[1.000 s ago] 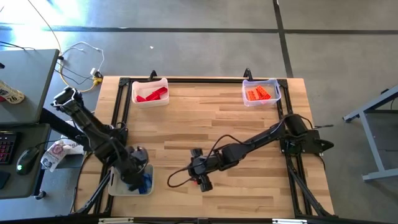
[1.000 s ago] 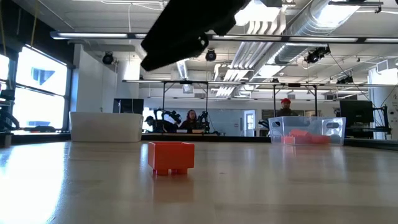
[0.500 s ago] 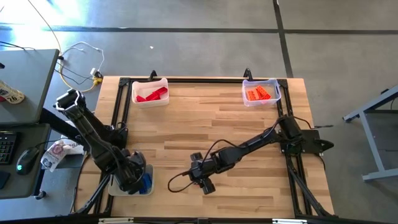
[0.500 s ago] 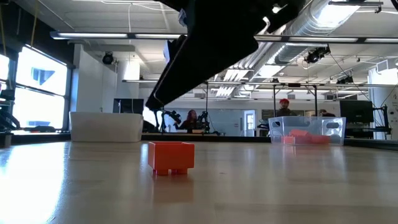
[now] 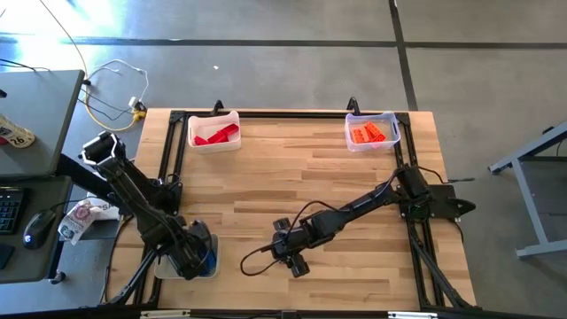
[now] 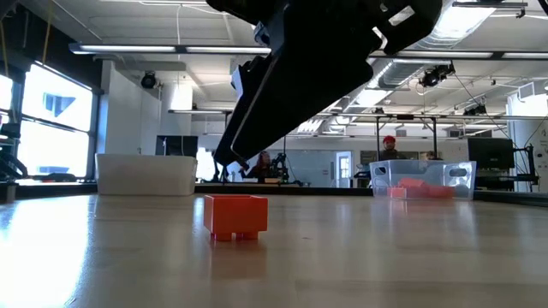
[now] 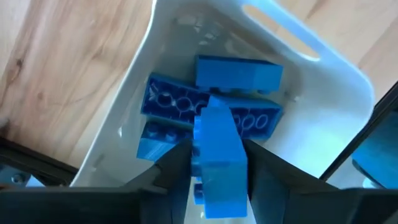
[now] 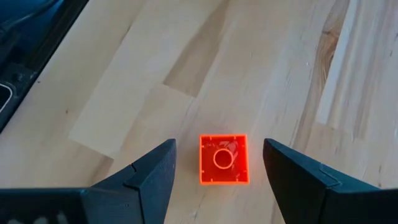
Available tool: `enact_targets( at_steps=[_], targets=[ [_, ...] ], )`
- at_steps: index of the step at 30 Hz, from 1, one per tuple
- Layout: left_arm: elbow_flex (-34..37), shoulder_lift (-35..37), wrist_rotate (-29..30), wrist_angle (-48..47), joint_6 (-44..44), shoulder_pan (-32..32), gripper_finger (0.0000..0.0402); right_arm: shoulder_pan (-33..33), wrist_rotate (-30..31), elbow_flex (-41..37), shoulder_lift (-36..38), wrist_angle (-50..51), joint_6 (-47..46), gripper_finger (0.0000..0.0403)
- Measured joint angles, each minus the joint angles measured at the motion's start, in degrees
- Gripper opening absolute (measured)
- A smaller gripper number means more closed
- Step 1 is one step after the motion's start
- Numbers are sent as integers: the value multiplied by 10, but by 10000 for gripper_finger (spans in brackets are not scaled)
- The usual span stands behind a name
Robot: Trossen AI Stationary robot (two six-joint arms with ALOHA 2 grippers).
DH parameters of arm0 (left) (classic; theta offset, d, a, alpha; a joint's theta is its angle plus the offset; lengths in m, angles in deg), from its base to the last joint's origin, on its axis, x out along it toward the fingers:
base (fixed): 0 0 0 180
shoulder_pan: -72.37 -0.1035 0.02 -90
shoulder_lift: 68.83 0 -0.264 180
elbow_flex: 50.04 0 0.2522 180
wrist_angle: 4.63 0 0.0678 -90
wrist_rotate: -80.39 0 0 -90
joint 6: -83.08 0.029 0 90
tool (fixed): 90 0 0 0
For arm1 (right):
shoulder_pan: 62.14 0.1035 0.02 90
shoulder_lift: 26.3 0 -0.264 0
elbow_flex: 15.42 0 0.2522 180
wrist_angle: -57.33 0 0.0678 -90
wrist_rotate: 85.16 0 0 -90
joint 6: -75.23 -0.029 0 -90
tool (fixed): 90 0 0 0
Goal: Sort & place blocks by color
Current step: Put the blue game piece into the gray bin
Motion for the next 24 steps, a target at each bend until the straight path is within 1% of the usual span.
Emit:
enact_targets(
  at_steps=[3,7,11,19,24],
  targets=[
    [0,-4,-22,-1,-5,0,139,0,2,0,0,3,1,227],
    [0,-6,-49,-1,9,0,161,0,3,0,0,4,1,227],
    [0,0,-46,-2,20,0,167,0,3,0,0,4,1,227],
    [0,47,-23,-5,10,1,165,0,-16,0,0,4,-3,227],
    [0,82,-15,-5,10,1,168,0,-17,0,0,4,-3,227]
  ],
)
